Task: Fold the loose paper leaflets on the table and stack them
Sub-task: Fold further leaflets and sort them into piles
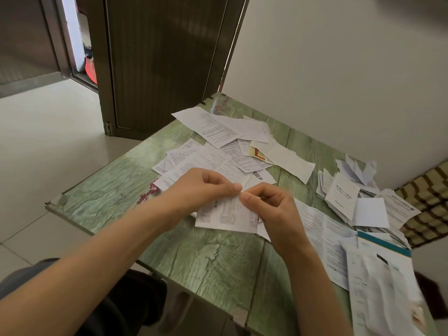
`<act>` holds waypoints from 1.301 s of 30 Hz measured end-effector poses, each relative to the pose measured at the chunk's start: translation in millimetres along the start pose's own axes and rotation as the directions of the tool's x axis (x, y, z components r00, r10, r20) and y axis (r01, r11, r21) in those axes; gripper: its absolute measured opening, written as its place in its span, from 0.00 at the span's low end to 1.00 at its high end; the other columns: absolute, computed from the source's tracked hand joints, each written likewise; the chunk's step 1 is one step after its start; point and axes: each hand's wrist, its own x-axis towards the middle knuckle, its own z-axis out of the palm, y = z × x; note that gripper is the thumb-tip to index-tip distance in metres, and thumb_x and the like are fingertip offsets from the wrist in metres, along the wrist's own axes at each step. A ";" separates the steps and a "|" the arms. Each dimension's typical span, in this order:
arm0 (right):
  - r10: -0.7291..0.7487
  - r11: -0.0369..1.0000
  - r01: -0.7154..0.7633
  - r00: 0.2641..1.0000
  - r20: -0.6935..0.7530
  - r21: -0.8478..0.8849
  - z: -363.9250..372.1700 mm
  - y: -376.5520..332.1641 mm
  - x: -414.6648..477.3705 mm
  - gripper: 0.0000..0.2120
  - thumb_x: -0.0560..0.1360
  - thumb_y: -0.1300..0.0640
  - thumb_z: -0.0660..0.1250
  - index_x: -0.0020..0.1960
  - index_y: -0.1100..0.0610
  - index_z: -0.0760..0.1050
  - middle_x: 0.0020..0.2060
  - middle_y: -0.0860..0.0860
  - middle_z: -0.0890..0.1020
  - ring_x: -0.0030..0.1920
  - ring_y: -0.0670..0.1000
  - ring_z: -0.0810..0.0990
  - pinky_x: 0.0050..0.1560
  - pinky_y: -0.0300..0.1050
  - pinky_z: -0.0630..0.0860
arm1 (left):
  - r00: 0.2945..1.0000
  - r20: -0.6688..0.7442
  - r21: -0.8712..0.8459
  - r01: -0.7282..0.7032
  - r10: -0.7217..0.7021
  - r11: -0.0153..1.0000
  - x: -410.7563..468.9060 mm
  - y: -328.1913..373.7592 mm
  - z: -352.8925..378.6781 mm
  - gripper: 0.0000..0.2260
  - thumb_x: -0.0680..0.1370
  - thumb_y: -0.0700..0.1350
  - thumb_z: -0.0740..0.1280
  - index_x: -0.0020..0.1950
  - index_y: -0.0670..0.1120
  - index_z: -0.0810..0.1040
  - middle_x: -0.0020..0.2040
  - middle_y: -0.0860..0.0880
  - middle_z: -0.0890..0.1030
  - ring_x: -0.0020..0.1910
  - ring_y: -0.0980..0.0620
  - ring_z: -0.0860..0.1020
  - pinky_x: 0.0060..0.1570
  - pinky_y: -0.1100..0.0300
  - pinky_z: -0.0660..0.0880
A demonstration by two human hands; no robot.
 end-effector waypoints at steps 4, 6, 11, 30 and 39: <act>-0.027 0.998 0.028 1.000 0.014 -0.062 5.6 0.5 -1.3 0.03 0.66 0.58 0.71 0.35 0.58 0.81 0.30 0.54 0.79 0.35 0.54 0.77 0.36 0.43 0.72 | 0.988 -0.082 0.186 -0.117 0.134 0.976 2.6 -2.6 1.8 0.05 0.74 0.46 0.70 0.39 0.47 0.82 0.34 0.52 0.82 0.30 0.63 0.78 0.29 0.71 0.72; -0.031 0.997 0.032 0.999 0.008 -0.065 6.5 0.8 -2.0 0.03 0.67 0.59 0.71 0.35 0.58 0.80 0.29 0.52 0.79 0.34 0.52 0.76 0.34 0.40 0.72 | 0.981 -0.084 0.289 -0.145 0.176 0.946 3.5 -1.1 2.9 0.06 0.75 0.46 0.70 0.37 0.50 0.80 0.32 0.57 0.80 0.29 0.64 0.77 0.29 0.72 0.69; 0.015 0.999 -0.016 1.000 -0.022 -0.031 5.8 0.1 0.0 0.04 0.66 0.59 0.71 0.34 0.58 0.81 0.29 0.53 0.78 0.33 0.51 0.75 0.33 0.40 0.71 | 0.933 -0.193 0.411 -0.205 0.304 0.888 2.9 -3.4 15.5 0.06 0.76 0.45 0.68 0.39 0.49 0.79 0.38 0.55 0.80 0.40 0.59 0.78 0.37 0.68 0.72; 0.020 0.999 -0.014 0.991 -0.135 0.045 -3.2 -3.1 3.5 0.08 0.68 0.67 0.71 0.31 0.62 0.76 0.22 0.53 0.74 0.23 0.47 0.70 0.26 0.36 0.68 | 0.910 -0.244 0.446 -0.200 0.334 0.872 6.4 1.2 16.5 0.05 0.76 0.46 0.69 0.41 0.48 0.80 0.38 0.58 0.78 0.39 0.62 0.76 0.41 0.69 0.71; 0.052 0.984 -0.003 0.960 -0.276 0.176 -12.1 -7.9 3.7 0.08 0.72 0.70 0.66 0.36 0.62 0.76 0.24 0.51 0.75 0.24 0.46 0.69 0.26 0.36 0.66 | 0.897 -0.337 0.415 -0.131 0.286 0.900 9.1 2.6 -9.5 0.05 0.76 0.46 0.68 0.41 0.47 0.81 0.38 0.57 0.79 0.37 0.63 0.75 0.34 0.71 0.67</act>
